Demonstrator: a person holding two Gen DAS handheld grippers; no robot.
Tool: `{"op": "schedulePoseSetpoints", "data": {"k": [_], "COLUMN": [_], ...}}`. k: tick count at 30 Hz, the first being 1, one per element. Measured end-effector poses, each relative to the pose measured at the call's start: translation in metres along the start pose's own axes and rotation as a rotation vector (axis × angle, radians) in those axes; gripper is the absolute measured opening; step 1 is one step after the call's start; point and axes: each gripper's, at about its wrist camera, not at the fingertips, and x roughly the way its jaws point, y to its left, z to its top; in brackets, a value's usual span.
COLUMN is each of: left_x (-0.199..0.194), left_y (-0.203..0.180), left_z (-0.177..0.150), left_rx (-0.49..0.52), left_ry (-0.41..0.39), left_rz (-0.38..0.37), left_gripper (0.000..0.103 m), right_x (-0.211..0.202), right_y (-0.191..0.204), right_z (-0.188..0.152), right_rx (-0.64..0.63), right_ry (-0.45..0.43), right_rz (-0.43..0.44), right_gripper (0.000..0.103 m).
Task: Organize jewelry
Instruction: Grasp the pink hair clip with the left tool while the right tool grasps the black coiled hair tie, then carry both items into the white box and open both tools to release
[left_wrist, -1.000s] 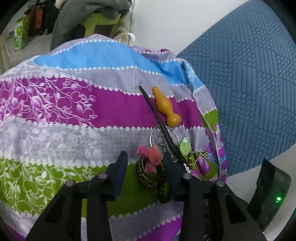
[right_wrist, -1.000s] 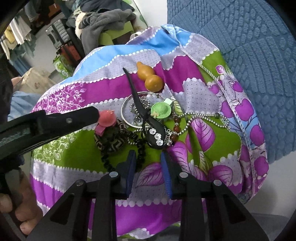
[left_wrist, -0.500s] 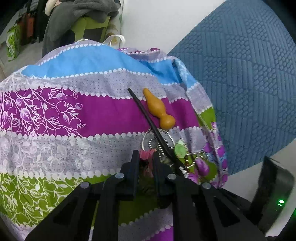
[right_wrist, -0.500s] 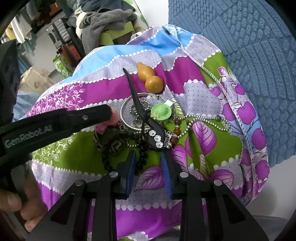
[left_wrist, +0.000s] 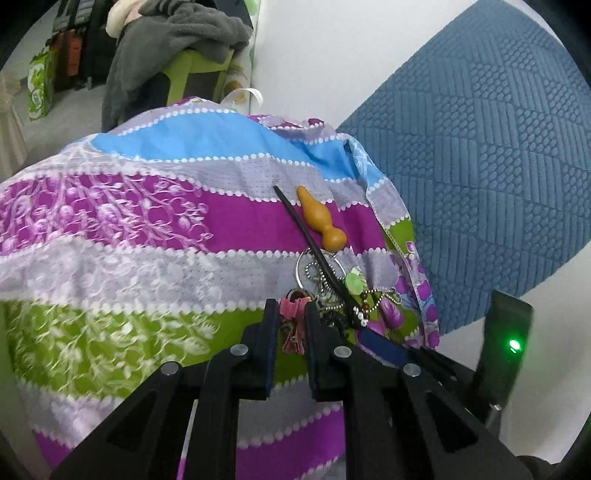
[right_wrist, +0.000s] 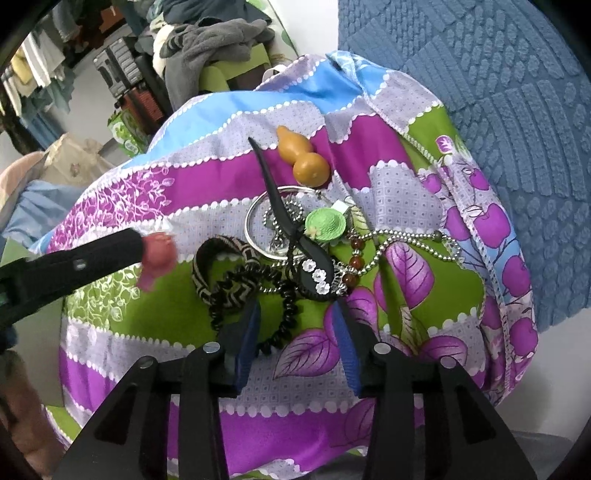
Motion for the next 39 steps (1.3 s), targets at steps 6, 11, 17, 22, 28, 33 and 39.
{"op": "schedulePoseSetpoints", "data": {"k": [6,11,17,22,28,33,39], "left_x": [-0.032,-0.061,-0.097,-0.115,-0.139,-0.162,-0.208], "left_y": [0.004,0.009,0.019,0.022,0.020,0.010,0.002], "left_z": [-0.019,-0.037,-0.049,-0.057,-0.066,-0.068,-0.058], "left_rx": [0.012,0.006,-0.016,-0.022,-0.016,0.000,0.007], "left_ry": [-0.016,-0.032,-0.063,-0.080,-0.089,-0.103,-0.152], "left_rz": [0.045,0.067,0.079,0.091,0.109,0.122,0.146], "left_gripper": [0.012,0.012,0.012,0.012,0.012,0.013,0.013], "right_x": [0.007,0.007,-0.024,-0.044,-0.072,-0.102,-0.155], "right_y": [0.011,0.024,0.040,0.052,0.058,0.069,0.083], "right_z": [0.002,0.000,-0.003,-0.013,-0.029,-0.026,-0.010], "right_rx": [-0.070,-0.143,-0.160,-0.195,-0.177,-0.166,-0.149], "right_ry": [-0.010,-0.012,-0.045,-0.063,-0.070,-0.085,-0.157], "right_rz": [-0.066,-0.095,-0.031,-0.023,-0.005,0.024,0.062], "right_gripper": [0.037,0.007,0.007,0.007,0.007,0.007,0.007]}}
